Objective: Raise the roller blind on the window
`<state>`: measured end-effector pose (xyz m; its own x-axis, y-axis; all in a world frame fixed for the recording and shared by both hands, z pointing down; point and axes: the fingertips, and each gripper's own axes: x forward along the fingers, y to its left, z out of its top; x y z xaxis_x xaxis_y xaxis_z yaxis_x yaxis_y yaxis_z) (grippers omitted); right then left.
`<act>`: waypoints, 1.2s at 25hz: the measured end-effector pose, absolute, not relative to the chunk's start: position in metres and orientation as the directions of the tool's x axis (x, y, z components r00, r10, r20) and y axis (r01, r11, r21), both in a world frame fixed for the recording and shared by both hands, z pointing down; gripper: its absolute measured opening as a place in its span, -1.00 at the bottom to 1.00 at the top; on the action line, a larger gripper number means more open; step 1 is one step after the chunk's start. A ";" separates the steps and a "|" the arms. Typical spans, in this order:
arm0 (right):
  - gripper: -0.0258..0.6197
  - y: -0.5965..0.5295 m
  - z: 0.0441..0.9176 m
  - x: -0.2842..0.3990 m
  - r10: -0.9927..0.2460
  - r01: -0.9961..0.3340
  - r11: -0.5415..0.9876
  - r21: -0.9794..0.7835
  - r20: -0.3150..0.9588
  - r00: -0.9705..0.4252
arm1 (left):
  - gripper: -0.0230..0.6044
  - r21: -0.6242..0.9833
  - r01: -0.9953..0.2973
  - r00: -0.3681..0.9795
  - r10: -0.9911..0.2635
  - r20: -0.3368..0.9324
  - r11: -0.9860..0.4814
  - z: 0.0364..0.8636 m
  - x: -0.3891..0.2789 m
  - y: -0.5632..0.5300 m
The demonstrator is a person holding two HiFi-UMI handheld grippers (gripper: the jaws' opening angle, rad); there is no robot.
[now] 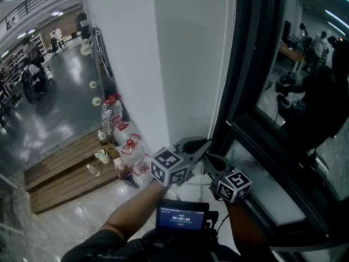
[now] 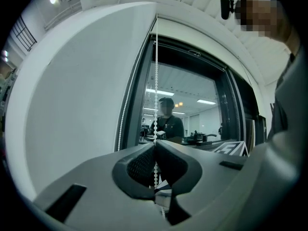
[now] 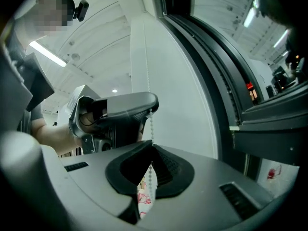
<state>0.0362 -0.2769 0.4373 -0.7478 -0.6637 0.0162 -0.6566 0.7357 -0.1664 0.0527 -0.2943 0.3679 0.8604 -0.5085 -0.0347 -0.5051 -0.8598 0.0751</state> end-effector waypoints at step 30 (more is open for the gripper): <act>-0.90 -0.279 0.265 0.034 -0.606 -0.618 0.785 -0.039 -0.256 -0.753 | -0.93 0.097 -0.475 0.875 -0.481 -0.052 -0.875 0.375 0.054 -0.282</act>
<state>0.0343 -0.2794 0.2646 -0.7532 -0.6060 -0.2558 -0.6184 0.7849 -0.0385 0.0536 -0.2816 0.3746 0.8752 -0.4809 -0.0523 -0.4748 -0.8747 0.0969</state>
